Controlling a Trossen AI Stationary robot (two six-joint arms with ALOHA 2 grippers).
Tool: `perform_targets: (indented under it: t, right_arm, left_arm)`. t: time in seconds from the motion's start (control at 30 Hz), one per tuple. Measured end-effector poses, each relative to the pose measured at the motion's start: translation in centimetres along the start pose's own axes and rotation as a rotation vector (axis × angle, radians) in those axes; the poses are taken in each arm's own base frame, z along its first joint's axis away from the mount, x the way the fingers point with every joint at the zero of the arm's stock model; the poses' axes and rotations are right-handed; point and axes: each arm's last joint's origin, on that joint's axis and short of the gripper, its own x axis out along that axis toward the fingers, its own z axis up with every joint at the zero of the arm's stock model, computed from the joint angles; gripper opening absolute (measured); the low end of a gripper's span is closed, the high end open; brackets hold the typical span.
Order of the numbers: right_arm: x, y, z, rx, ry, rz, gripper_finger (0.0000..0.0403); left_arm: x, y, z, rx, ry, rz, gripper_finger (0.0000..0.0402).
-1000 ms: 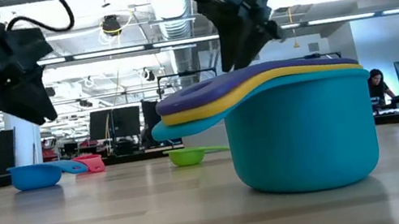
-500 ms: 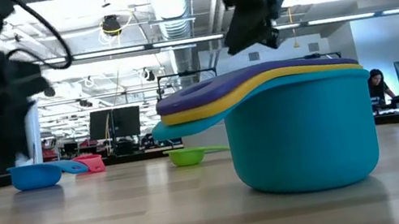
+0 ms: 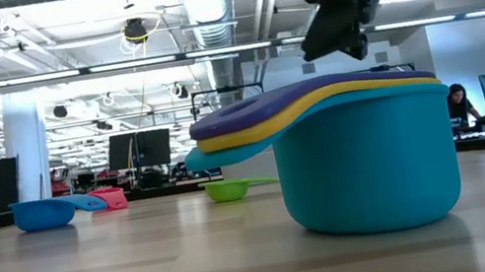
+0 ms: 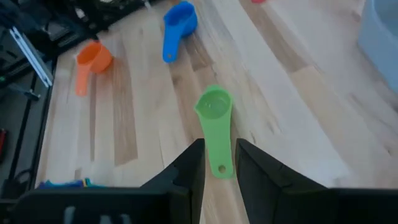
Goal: Nest measuring cups in basket
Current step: Stack the orange measuring cup on top of the dark blue measuring cup
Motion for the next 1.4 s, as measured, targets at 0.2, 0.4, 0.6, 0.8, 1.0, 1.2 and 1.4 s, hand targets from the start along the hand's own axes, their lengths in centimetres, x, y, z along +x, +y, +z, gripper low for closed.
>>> perform_targets:
  t: [0.2,0.4,0.6,0.8,1.0,1.2,1.4]
  right_arm:
    - [0.7,0.7,-1.4,0.016,0.016,0.038,0.0113]
    - [0.8,2.2,-1.8,-0.005,-0.001,0.097,0.0113]
    - [0.9,3.6,-1.9,-0.015,-0.028,0.153,0.0113]
    - [0.8,4.1,-1.9,-0.012,-0.039,0.174,0.0113]
    - [0.9,4.5,-2.2,-0.005,-0.05,0.137,0.0113]
    - [0.0,5.1,-2.8,-0.004,-0.053,0.06,0.0113]
    - [-2.0,5.9,-3.3,-0.028,-0.069,0.006,0.0113]
  left_arm:
    - [-0.3,0.5,-1.6,0.07,0.069,0.009,0.0104]
    - [0.2,0.7,-3.2,0.202,0.083,0.032,0.0099]
    - [2.0,0.6,-4.1,0.298,0.1,0.098,0.0098]
    - [3.1,0.3,-4.6,0.372,0.14,0.119,0.009]
    - [3.6,0.3,-4.7,0.483,0.143,0.136,0.0028]
    - [3.5,-0.2,-4.2,0.63,0.151,0.117,0.0024]
    - [2.3,-2.0,-2.7,0.962,0.103,0.112,0.0017]
